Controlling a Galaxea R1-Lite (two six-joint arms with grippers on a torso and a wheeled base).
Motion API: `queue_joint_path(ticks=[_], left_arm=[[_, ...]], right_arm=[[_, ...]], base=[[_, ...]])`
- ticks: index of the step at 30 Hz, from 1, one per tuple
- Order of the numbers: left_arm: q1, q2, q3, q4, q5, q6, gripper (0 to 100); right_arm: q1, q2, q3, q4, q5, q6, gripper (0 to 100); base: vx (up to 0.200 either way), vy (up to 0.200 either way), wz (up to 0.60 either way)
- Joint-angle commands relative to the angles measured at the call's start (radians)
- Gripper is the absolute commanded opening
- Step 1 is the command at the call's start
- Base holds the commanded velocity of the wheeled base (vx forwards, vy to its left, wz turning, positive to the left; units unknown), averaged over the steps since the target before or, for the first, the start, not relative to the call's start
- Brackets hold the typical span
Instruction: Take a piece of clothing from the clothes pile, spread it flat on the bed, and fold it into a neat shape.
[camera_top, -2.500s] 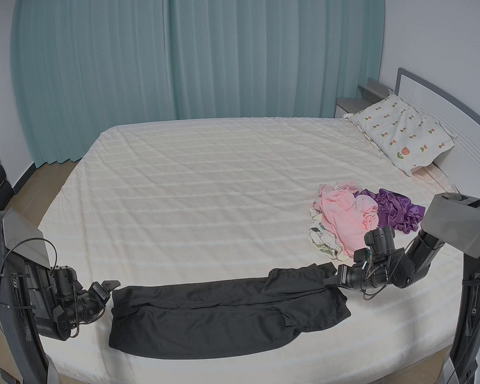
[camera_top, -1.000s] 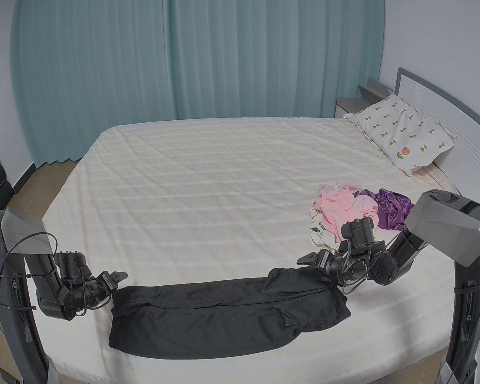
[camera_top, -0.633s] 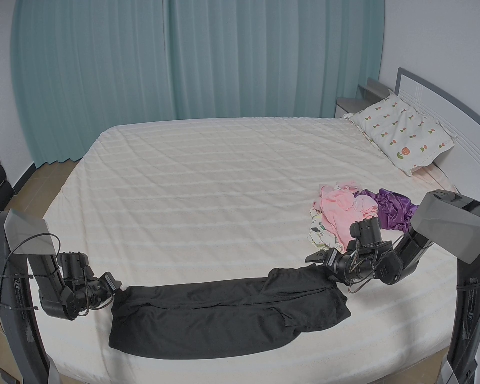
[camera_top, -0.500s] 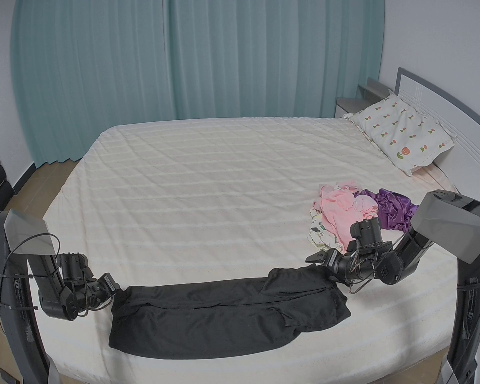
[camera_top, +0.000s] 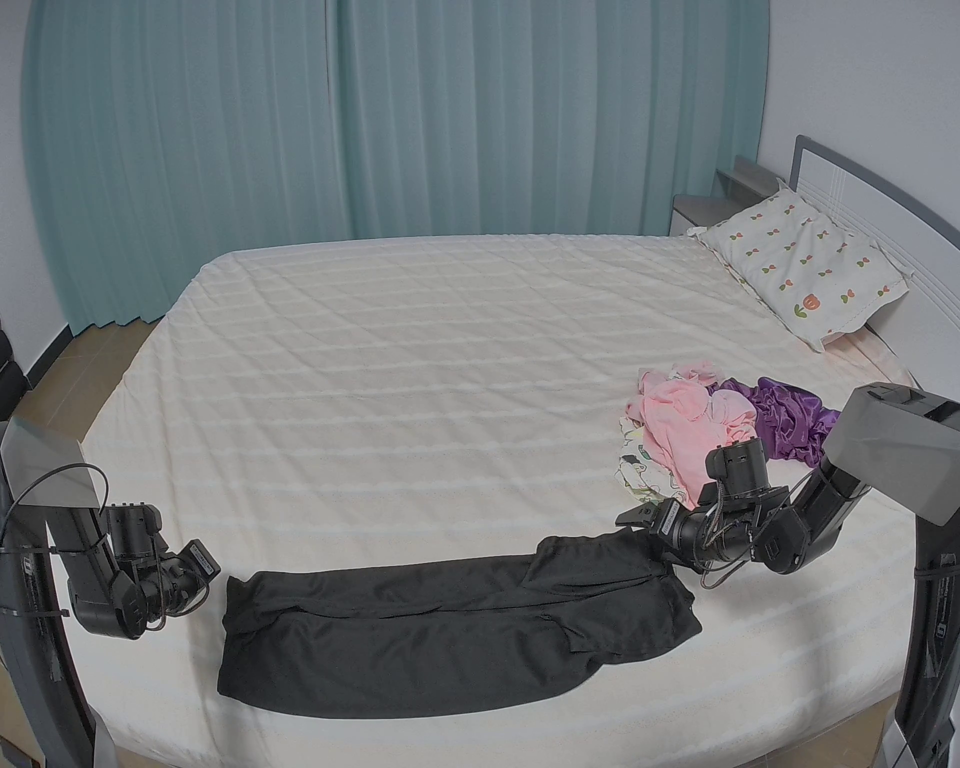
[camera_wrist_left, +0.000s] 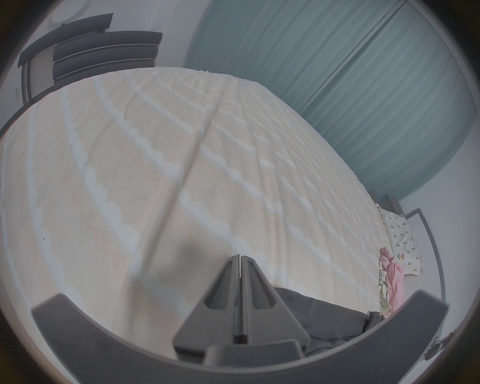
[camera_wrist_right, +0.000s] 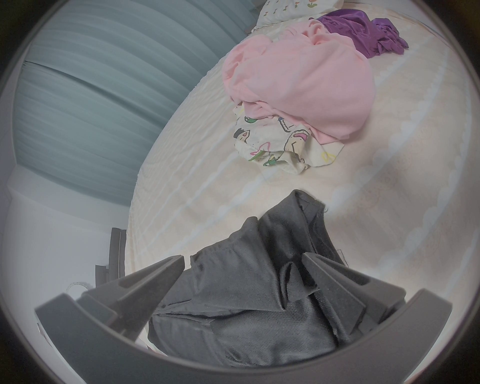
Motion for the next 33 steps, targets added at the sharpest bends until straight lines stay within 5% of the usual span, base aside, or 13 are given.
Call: queue_joint_path(ticks=[1, 18, 19, 33], left_arm=[[-0.004, -0.005, 0.009, -0.001, -0.013, -0.001, 100], [-0.079, 0.022, 0.025, -0.001, -0.064, 0.068, 100], [-0.080, 0.024, 0.023, -0.002, -0.062, 0.068, 0], [-0.025, 0.025, 0.001, -0.002, -0.006, -0.004, 0]], right_arm=[[0.001, 0.004, 0.002, 0.000, 0.000, 0.000, 100], [0.002, 0.006, 0.002, -0.005, 0.000, 0.000, 100], [0.002, 0.006, 0.002, -0.005, 0.000, 0.000, 100], [-0.006, 0.002, 0.002, -0.006, 0.002, 0.000, 100]], base=[[0.000, 0.000, 0.00], [0.000, 0.000, 0.00], [0.000, 0.000, 0.00], [0.000, 0.000, 0.00]])
